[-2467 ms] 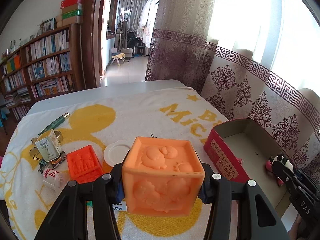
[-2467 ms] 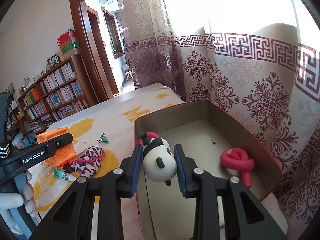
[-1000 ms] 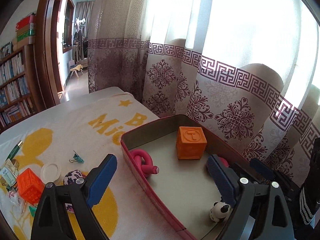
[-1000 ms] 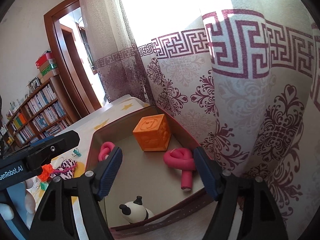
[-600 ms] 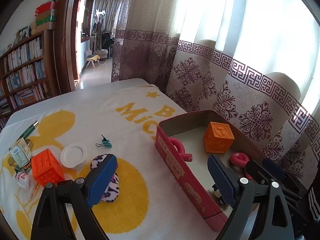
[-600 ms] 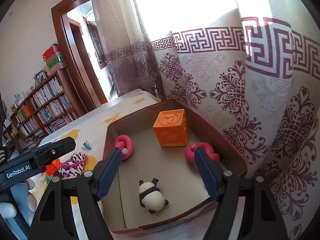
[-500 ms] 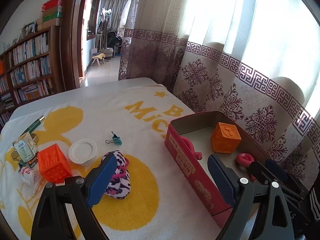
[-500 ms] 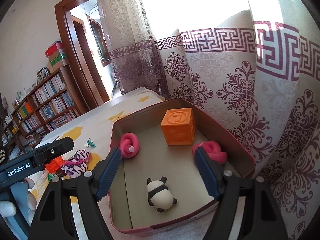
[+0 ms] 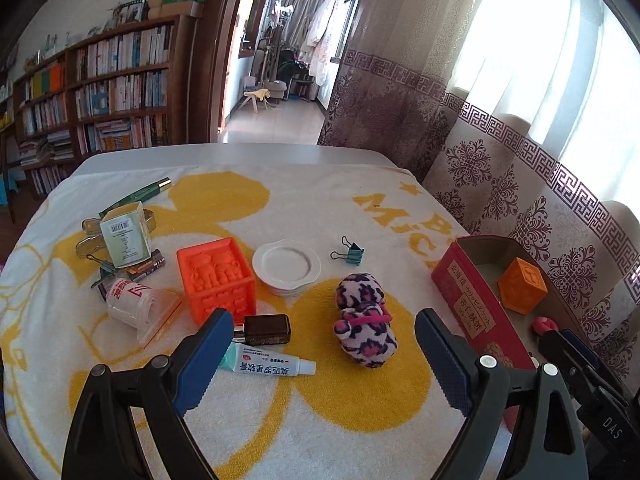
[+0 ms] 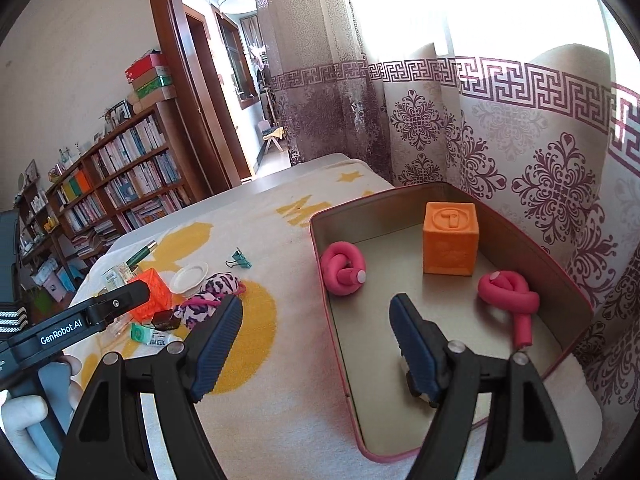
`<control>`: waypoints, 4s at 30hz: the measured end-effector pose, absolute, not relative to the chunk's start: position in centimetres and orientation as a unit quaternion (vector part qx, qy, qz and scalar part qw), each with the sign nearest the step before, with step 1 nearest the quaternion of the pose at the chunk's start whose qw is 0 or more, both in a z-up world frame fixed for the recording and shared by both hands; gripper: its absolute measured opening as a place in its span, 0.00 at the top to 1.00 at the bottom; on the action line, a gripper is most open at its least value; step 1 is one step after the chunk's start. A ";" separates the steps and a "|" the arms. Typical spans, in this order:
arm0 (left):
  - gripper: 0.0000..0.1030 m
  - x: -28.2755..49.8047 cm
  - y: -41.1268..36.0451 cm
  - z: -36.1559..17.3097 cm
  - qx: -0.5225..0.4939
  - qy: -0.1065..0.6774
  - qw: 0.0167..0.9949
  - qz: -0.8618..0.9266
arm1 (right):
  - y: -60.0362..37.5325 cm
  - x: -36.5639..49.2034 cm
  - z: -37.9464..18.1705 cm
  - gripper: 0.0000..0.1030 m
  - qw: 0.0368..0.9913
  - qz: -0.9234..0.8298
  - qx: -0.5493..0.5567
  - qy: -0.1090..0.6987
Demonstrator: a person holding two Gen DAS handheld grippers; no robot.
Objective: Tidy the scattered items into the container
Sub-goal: 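Withdraw both tools from the box back over the items, then grasp the tape roll with the left tool while the right tool grasps the brown box, then carry the tape roll and dark brown bottle over the red box with both tools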
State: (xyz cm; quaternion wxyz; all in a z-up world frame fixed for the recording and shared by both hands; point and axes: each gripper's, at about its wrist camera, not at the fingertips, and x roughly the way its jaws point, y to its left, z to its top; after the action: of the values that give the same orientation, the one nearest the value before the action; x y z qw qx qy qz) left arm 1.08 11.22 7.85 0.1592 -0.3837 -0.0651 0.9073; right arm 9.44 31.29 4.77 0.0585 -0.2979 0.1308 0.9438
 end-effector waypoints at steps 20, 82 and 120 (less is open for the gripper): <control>0.09 -0.3 -1.1 3.5 -0.410 -0.135 0.024 0.902 | 24.9 5.7 2.1 0.23 -0.026 0.930 -0.354 0.098; 0.56 -3.9 -2.0 3.7 -0.421 -0.126 0.052 0.897 | 12.7 -5.2 -2.7 0.23 -0.096 0.889 -0.447 0.012; 0.56 -2.3 0.7 4.6 -0.405 -0.089 0.074 0.907 | 14.6 0.2 1.5 0.37 -0.098 0.915 -0.391 0.013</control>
State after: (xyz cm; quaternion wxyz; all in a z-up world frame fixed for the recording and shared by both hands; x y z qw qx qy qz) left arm -2.34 0.73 4.61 0.0744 -0.4051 -0.0895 0.9068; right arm 0.17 14.63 1.49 -0.0977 -0.3910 0.0133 0.9151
